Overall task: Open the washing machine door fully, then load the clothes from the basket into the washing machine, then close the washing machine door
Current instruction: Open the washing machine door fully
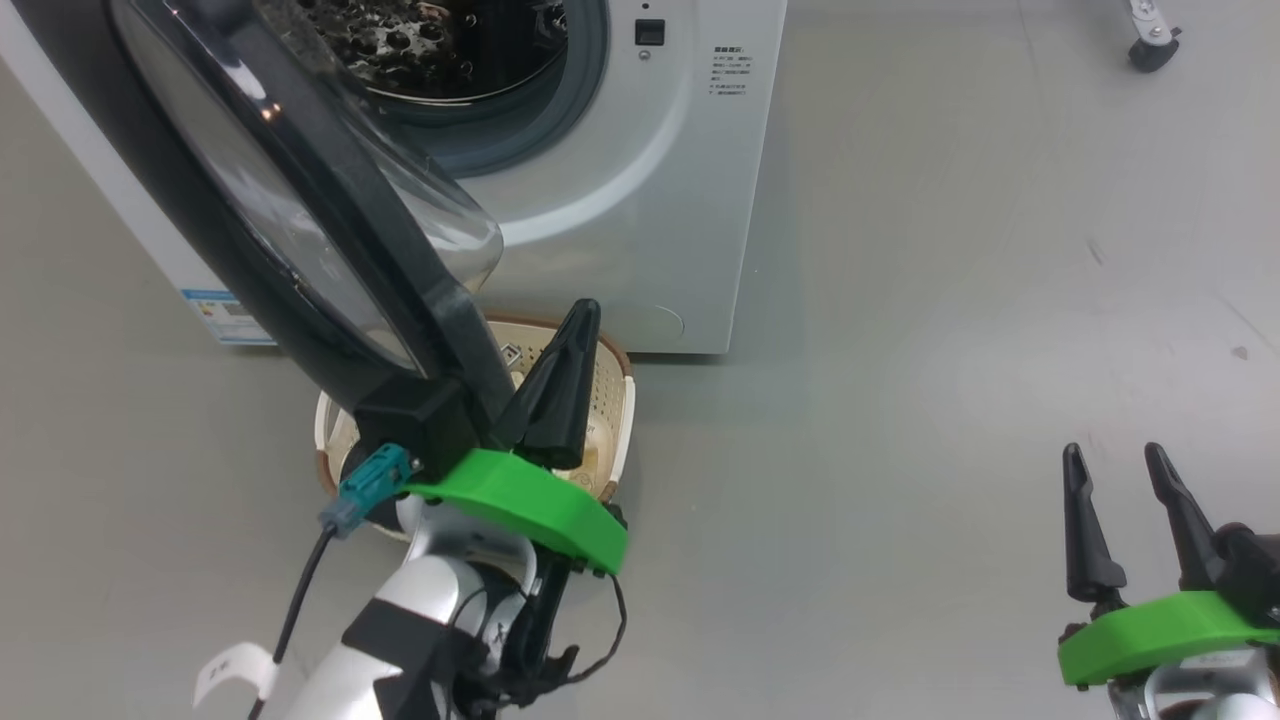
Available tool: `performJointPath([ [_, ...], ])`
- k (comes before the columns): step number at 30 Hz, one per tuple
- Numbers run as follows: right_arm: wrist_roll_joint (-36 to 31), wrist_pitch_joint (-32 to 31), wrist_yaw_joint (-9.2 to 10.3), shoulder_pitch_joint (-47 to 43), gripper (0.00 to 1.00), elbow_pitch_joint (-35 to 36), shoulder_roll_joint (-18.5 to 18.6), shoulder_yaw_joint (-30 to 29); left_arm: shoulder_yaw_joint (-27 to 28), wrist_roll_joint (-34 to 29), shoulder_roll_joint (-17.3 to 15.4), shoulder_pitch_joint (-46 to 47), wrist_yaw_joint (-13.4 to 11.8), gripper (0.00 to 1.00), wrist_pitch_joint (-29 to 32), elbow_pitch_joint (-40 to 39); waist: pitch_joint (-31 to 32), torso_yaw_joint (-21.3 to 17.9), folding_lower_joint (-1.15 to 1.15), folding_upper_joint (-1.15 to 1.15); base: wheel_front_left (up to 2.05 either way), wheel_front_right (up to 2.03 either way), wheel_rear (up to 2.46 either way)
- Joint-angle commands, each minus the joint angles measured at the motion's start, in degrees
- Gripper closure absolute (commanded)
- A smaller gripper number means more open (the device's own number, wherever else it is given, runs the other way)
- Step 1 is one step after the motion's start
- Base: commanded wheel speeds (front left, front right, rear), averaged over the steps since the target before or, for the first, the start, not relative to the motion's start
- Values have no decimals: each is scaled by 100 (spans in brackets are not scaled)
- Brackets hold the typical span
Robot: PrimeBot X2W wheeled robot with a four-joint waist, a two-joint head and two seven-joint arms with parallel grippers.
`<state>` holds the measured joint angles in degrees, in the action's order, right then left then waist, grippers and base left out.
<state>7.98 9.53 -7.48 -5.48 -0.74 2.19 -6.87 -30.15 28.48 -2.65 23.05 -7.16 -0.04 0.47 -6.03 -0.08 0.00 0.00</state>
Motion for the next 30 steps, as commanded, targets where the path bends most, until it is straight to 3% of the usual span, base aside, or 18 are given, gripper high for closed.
performJointPath([
  [1, -37, 6, -1, 143, 0, 161, 69, 115, 207, 62, -24, 246, -26, 100, -78, -118, 3, -14, 0, 0, 0, 0, 0],
  [14, 2, -19, -1, 126, 0, 170, 69, 83, 480, 403, -39, 465, -81, 100, -665, 1202, -12, -33, 0, 0, 0, 0, 0],
  [30, 40, -35, -1, 200, 0, 119, 69, -62, 575, 520, -91, 494, 3, 100, -952, 1669, -89, 196, 0, 0, 0, 0, 0],
])
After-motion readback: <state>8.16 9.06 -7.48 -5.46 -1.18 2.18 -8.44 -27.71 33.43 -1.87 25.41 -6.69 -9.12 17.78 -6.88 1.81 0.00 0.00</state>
